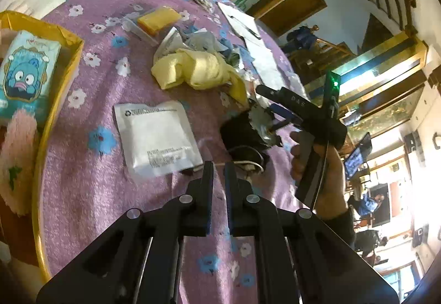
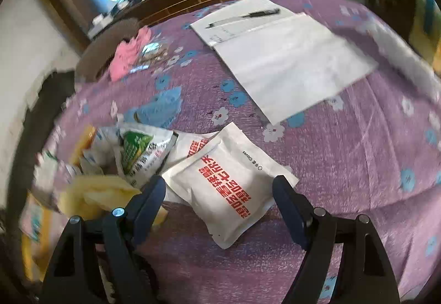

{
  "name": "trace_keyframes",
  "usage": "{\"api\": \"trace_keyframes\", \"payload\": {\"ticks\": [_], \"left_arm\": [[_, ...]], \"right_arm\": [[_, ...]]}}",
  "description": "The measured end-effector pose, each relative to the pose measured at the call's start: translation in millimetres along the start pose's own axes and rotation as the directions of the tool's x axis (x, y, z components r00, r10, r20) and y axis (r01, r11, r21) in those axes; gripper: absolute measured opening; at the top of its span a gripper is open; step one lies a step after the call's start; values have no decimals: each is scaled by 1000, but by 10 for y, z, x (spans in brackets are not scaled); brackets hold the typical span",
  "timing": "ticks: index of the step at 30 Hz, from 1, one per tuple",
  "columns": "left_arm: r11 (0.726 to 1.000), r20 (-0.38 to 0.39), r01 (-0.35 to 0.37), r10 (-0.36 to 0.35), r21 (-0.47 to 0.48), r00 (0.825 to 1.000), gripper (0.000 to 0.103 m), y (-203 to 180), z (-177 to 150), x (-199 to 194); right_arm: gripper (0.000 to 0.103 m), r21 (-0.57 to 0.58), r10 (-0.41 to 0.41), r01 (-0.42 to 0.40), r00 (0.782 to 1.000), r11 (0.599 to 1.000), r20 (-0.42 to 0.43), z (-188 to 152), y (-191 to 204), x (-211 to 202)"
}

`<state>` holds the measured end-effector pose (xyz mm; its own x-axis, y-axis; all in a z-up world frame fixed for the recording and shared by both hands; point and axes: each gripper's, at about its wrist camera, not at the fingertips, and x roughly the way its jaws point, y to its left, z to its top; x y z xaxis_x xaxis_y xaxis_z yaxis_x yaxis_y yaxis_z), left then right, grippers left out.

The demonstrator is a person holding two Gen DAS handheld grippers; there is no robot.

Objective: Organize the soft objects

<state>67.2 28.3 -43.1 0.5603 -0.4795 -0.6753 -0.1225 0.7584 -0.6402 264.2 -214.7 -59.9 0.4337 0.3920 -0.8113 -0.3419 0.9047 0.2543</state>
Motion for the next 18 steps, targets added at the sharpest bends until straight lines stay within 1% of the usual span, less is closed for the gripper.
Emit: {"api": "trace_keyframes", "payload": {"ticks": [1,4,5,6,7,8,9,10,11,12,13,14,15,16,17,18], "left_arm": [[1000,-4,-24,24,1,1000,6,-4,13,11],[999,-15,-42,42,29,999,6,-15,16,22],[997,-19,-64,65,43,998,10,-31,23,30],[995,-21,-86,87,56,996,11,-42,26,38],[992,-17,-105,107,65,994,17,-51,31,49],[990,-14,-122,123,72,992,25,-52,37,64],[986,-7,-146,147,79,989,30,-60,51,89],[979,1,-177,178,98,984,40,-79,71,129],[972,3,-205,206,115,979,46,-86,73,160],[961,-1,-237,239,140,971,48,-104,85,209],[951,-9,-259,264,169,964,48,-122,104,270],[945,-18,-274,281,179,959,48,-118,130,322],[943,-23,-283,291,172,956,48,-98,143,339],[942,-26,-289,298,170,954,48,-89,170,348],[941,-28,-293,302,170,953,48,-89,198,331],[941,-26,-295,304,166,952,48,-96,229,299]], "right_arm": [[80,-9,-6,6,1000,1000,-3,-2,14,3],[80,-41,-29,28,1000,999,-9,-34,49,1],[79,-48,-37,36,999,998,-7,-41,59,-1],[74,-55,-55,55,998,997,-3,-56,74,-5],[65,-75,-97,97,995,992,3,-72,102,-6],[59,-90,-135,135,991,987,11,-89,125,-10],[56,-93,-139,140,990,986,14,-83,127,4],[53,-99,-142,143,990,985,17,-91,127,-1],[50,-101,-141,142,990,985,21,-92,126,-8],[45,-94,-130,132,991,987,26,-99,118,-26],[42,-85,-121,123,992,989,32,-104,111,-49],[39,-73,-107,110,993,991,40,-111,104,-83],[26,-55,-71,74,996,996,59,-122,95,-166],[19,-44,-63,66,995,997,75,-143,103,-244],[14,-38,-54,58,994,998,94,-162,114,-343],[0,-27,-38,41,994,999,107,-182,121,-425]]}}
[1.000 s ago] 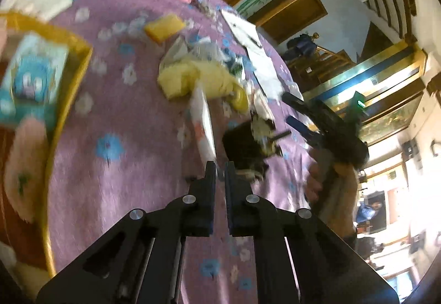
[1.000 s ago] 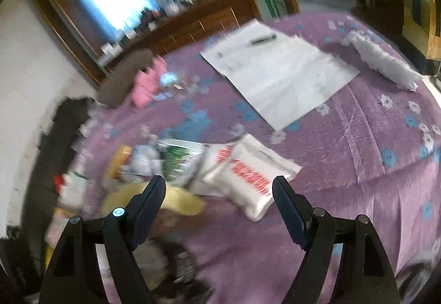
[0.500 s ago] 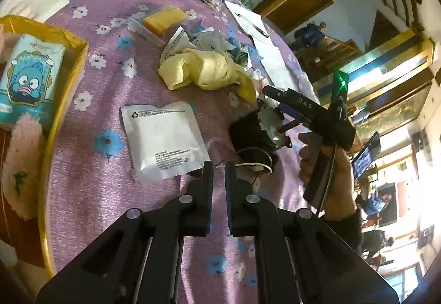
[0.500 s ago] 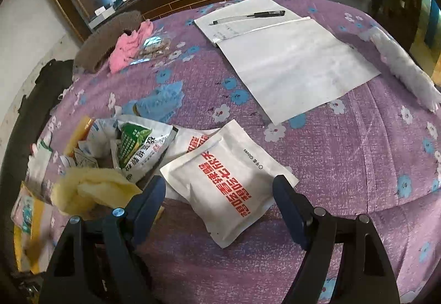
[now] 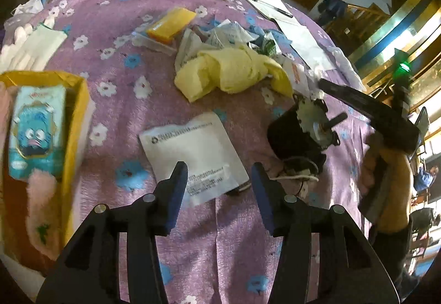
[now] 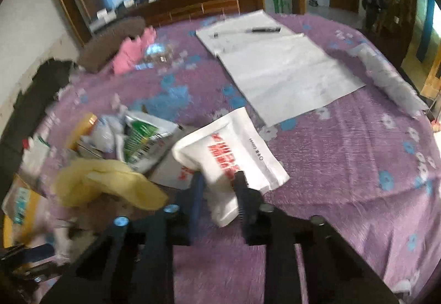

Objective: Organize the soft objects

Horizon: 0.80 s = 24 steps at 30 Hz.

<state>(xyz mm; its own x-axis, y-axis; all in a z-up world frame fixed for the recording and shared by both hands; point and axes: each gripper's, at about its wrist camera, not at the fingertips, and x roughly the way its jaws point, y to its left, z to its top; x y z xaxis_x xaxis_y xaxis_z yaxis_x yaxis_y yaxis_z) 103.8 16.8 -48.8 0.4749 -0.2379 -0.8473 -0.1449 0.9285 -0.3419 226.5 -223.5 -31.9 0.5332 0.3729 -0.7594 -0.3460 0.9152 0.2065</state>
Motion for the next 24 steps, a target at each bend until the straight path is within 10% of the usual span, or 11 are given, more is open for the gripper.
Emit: {"api": "trace_keyframes", "payload": {"ticks": [14,18,24], "left_arm": [[979,-109,-115,135,169,985,48,-65,496,466],[988,-142,-115,129,102,982,48,117,614,458],[984,-194,-75,106,165,975,48,9,410,403]], "right_arm": [[5,201,227,-232,973,952,51,-99,-333,-69],[59,187,197,-190,980,964,-17,-127,-277,47],[62,219,186,-167,980,961,-72,-187,-331,159]]}}
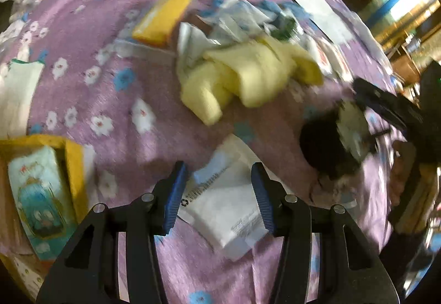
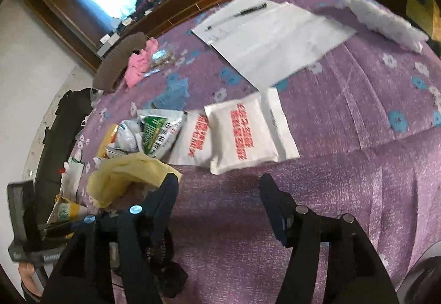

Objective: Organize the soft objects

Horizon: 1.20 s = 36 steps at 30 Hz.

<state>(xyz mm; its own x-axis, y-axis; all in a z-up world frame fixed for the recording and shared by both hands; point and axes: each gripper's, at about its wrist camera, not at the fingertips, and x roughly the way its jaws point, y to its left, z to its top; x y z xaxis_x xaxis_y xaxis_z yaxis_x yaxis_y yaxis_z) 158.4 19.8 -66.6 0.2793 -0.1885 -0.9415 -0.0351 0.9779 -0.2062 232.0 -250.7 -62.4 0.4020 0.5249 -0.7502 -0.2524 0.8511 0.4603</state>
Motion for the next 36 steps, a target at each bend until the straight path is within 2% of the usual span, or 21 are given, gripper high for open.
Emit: {"api": "trace_keyframes", "payload": {"ticks": [2,6,8,10,12,17,18,19,22,23,25,26,28,29,30,31,32,33,35,36], "left_arm": [[999,-25,10,-9,35,1000,48,-49,-60,-15],[1000,-13,-9,9,12,1000,48,5,-183,-91],[999,15,-34,34,37,999,48,-27,-316,-183],[998,64,-28,24,56,998,48,-83,-476,-289],[991,109,-39,25,126,994,48,-211,-654,-368],[968,138,-116,87,224,987,48,-526,-951,-310],[962,145,-153,122,228,982,48,-543,-953,-277],[947,160,-225,191,229,968,48,-556,-940,-223],[906,209,-344,297,246,932,48,-570,-905,-163],[901,216,-358,309,244,926,48,-564,-902,-149],[904,236,-348,292,249,927,48,-581,-890,-186],[892,253,-369,306,259,918,48,-605,-884,-190],[857,291,-436,359,274,887,49,-627,-885,-193],[852,298,-446,366,274,882,49,-629,-871,-185],[848,297,-452,372,275,879,49,-625,-843,-159],[852,290,-444,366,278,884,48,-615,-814,-129],[851,291,-446,368,278,883,46,-592,-779,-97],[837,298,-467,386,286,873,40,-595,-760,-53],[816,311,-500,414,292,856,13,-575,-702,-1],[830,309,-485,401,276,862,12,-542,-688,-19]], "right_arm": [[62,-6,0,0,1000,1000,5,-4,3,-2],[65,-26,-6,7,1000,1000,11,-23,30,3],[66,-33,-10,11,1000,999,13,-27,39,4],[66,-32,-9,10,1000,999,13,-28,43,6],[67,-32,-8,9,1000,999,15,-31,46,7],[67,-48,-22,23,1000,999,19,-38,72,12],[67,-51,-26,27,999,998,19,-39,78,14],[67,-55,-29,30,999,998,20,-37,81,18],[67,-62,-32,33,999,997,22,-44,83,14],[67,-61,-30,32,999,998,22,-42,78,14],[67,-61,-30,31,999,998,20,-38,74,13],[67,-61,-31,32,999,998,21,-38,74,13],[67,-63,-35,36,999,997,21,-40,80,14],[67,-64,-37,38,999,997,22,-48,87,14],[67,-65,-37,38,999,997,22,-47,85,14],[67,-64,-35,37,999,997,22,-46,82,14],[67,-63,-35,37,999,997,23,-49,85,13],[67,-63,-35,36,999,997,23,-47,80,11],[67,-64,-36,37,999,997,22,-49,79,10],[67,-65,-36,37,999,997,22,-49,82,11]]}}
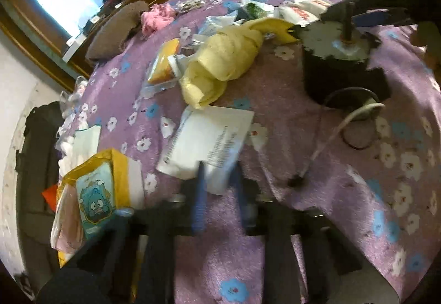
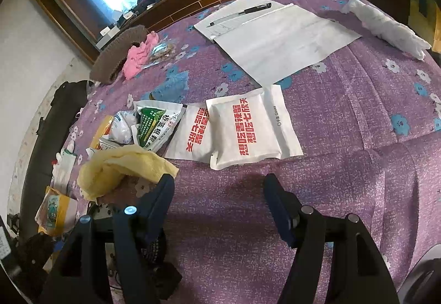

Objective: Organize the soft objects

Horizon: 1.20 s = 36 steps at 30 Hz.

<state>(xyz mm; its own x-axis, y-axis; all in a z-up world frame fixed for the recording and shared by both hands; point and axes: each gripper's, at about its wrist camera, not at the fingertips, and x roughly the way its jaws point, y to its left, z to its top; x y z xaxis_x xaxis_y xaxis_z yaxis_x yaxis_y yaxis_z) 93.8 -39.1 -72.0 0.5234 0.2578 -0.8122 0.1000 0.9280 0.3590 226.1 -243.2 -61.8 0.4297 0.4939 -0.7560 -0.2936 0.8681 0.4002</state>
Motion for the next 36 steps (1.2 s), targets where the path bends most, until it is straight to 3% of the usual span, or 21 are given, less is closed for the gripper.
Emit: {"api": "trace_keyframes", "payload": {"ticks": [2,4,8,12,15,17,18,20,27,30,32,34,36], "left_arm": [[998,38,45,-43,-45,998,5,100,-10,-61],[992,115,47,-33,-118,993,3,246,-30,-213],[967,185,103,-60,-231,981,2,492,-74,-409],[950,185,183,-137,-255,973,2,564,-92,-433],[901,146,300,-266,-314,953,2,664,-101,-328],[862,117,357,-337,-360,934,2,712,-111,-244],[856,100,371,-360,-359,928,2,709,-101,-212],[861,77,362,-359,-356,930,2,669,-100,-203],[847,49,394,-404,-356,913,3,722,-53,-125],[862,26,362,-378,-355,926,3,759,16,-37],[871,6,359,-379,-334,925,3,738,81,28],[883,-26,345,-372,-319,928,3,713,139,108],[894,-60,330,-363,-303,930,3,684,193,202]], "right_arm": [[67,-2,1,-1,1000,1000,-2,2,-8,-4],[67,0,5,-5,1000,1000,-3,1,-9,-8],[67,-17,-32,32,999,999,15,5,-5,-67],[68,-62,-68,72,996,995,65,35,-2,-157],[76,-55,-56,61,994,997,90,112,-60,-138],[76,-25,-52,53,996,998,72,225,-114,-37],[77,-24,-61,62,996,998,58,265,-111,28],[78,-55,-99,101,994,993,39,332,-94,174],[83,-126,-215,220,975,967,52,383,69,332],[83,-121,-215,222,974,967,73,362,48,324],[75,-137,-244,253,967,958,77,354,54,317],[58,-164,-298,308,951,937,85,336,59,312],[55,-170,-295,306,952,937,85,336,44,300]]}}
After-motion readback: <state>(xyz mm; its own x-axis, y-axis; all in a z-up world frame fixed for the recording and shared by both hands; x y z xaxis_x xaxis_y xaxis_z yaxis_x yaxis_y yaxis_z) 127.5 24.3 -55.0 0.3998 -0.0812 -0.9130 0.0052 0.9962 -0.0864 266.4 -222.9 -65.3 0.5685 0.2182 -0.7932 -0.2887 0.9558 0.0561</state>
